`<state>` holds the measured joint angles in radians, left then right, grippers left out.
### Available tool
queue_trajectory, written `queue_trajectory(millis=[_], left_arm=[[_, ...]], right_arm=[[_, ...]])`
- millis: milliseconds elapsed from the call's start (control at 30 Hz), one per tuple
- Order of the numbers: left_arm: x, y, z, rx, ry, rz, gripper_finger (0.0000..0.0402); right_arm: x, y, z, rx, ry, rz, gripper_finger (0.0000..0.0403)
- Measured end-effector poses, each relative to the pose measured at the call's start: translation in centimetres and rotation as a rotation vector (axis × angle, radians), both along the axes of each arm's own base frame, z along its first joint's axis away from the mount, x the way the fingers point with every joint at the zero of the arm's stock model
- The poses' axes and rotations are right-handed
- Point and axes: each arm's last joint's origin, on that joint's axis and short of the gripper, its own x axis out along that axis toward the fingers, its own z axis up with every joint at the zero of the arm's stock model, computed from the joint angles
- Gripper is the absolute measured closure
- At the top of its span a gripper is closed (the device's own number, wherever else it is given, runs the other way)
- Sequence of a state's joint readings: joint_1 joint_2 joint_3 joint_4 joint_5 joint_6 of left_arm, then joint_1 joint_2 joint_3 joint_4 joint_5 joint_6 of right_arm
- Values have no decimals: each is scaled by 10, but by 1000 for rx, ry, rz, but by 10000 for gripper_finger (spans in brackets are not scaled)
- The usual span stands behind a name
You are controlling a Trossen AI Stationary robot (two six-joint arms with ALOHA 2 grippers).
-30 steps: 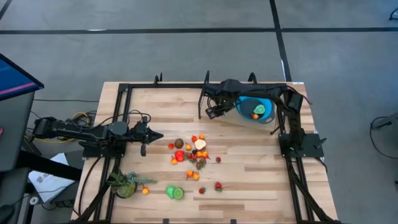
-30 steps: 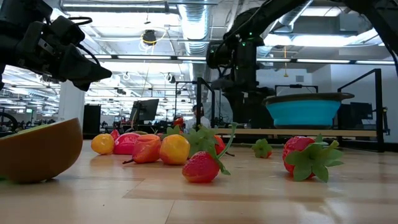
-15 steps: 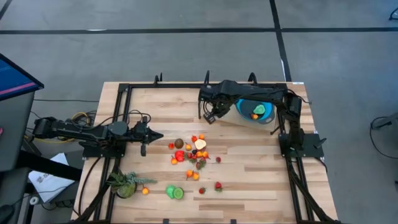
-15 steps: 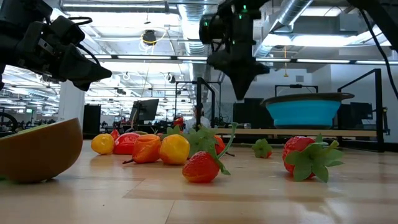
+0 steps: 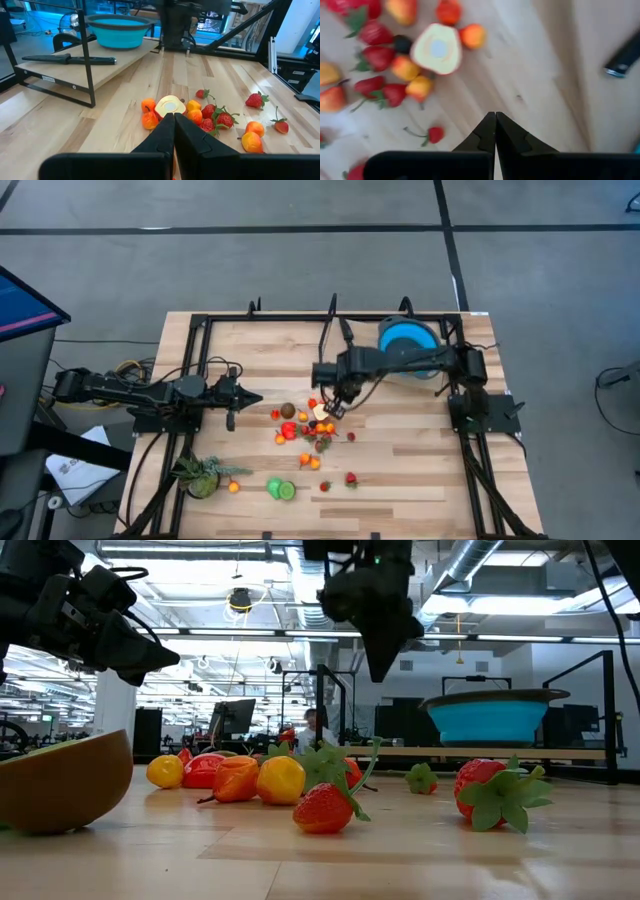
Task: Pick & Place Fruit
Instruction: Put the red strawberry into the blue colander
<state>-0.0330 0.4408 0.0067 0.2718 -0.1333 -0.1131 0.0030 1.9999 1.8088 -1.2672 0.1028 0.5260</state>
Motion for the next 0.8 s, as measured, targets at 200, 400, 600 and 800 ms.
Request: queue_trajectory(millis=[200,400,600,800], left_arm=[[0,0,0,0,0,0,401],[0,0,0,0,0,0,401],[0,0,0,0,-2,0,401],[0,0,0,0,-3,0,401]], right_arm=[[0,32,5,-5,-45,73,402],[-14,48,28,-59,-94,126,403],[-27,59,51,-113,-167,183,403],[-31,66,55,-156,-177,225,403]])
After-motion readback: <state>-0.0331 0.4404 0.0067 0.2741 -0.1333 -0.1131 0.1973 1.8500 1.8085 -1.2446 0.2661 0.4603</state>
